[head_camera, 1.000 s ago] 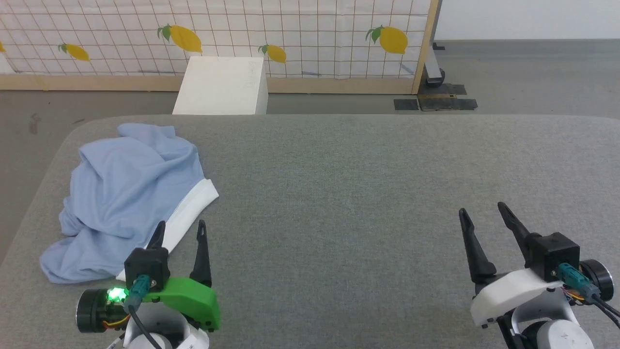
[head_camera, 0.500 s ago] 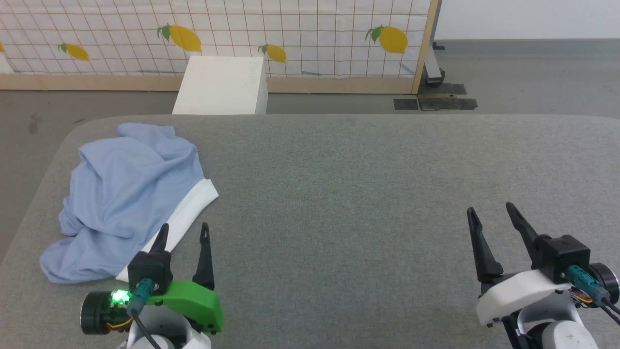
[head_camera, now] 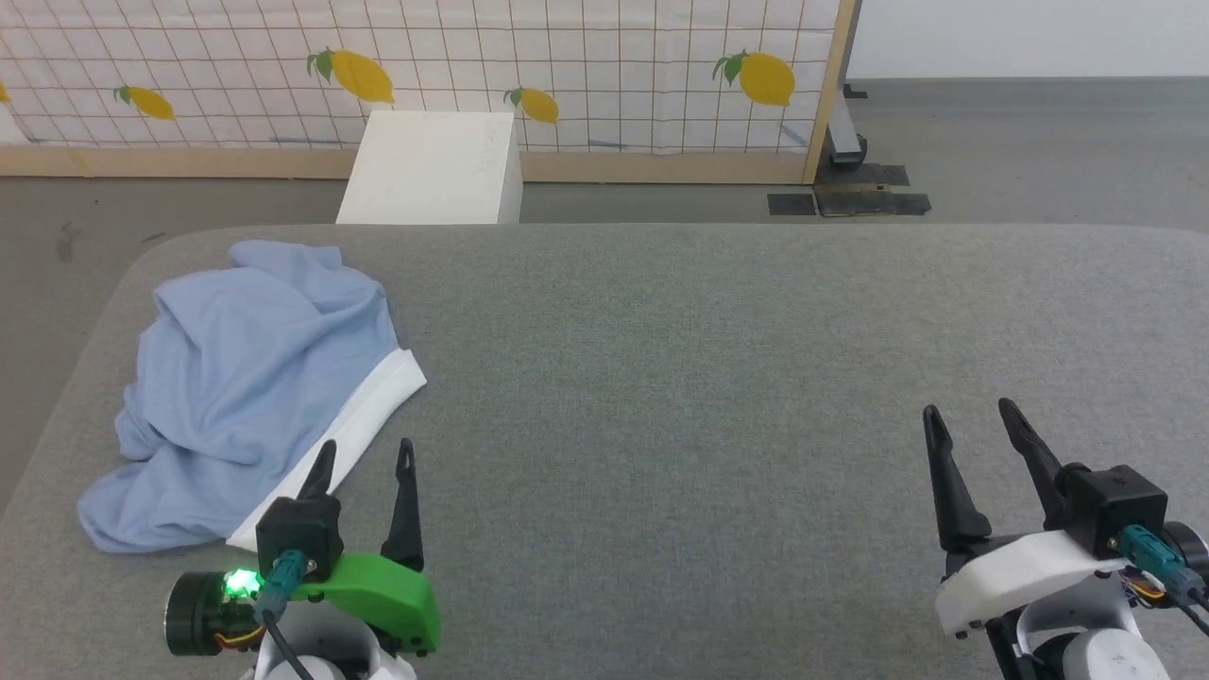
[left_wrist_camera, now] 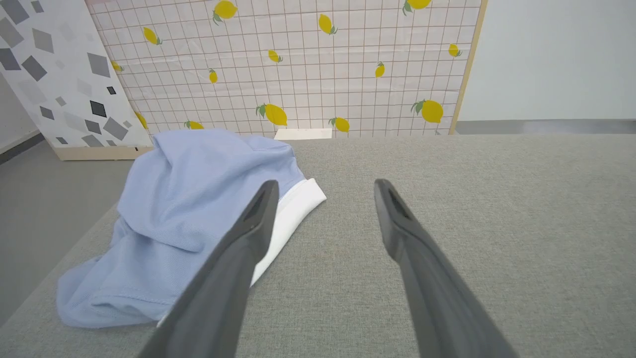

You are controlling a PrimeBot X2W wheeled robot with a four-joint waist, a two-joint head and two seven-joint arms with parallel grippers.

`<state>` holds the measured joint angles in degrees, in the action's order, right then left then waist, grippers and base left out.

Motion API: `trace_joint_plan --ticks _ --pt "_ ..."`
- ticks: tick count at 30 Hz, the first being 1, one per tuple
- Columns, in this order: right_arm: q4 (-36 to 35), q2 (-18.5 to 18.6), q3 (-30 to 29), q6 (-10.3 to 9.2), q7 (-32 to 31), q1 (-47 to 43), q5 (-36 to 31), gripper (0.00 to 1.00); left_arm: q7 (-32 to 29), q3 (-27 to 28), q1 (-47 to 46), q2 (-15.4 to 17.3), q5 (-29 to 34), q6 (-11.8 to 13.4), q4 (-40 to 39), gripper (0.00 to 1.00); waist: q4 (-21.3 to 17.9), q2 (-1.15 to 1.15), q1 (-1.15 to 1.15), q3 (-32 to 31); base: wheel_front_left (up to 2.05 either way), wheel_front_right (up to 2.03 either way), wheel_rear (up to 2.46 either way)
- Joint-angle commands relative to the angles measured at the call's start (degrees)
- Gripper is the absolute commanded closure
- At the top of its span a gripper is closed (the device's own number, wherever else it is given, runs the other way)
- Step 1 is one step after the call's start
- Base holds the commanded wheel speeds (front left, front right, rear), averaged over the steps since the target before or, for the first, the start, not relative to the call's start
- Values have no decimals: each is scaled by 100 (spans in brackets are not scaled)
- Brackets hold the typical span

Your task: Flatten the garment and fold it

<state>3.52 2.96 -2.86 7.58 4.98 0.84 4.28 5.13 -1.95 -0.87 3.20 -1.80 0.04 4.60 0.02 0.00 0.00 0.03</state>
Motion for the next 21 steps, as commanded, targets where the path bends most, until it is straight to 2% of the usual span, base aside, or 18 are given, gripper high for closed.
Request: trace_joint_plan --ticks 1,21 --pt "36 -3 -29 -3 65 -115 67 0 55 -2 -55 -12 -38 -24 31 0 -2 0 0 -2 0 0 0" --pt "189 -5 -101 -5 324 -169 261 0 313 -52 -77 -18 -144 -40 212 0 13 0 0 -20 0 0 0"
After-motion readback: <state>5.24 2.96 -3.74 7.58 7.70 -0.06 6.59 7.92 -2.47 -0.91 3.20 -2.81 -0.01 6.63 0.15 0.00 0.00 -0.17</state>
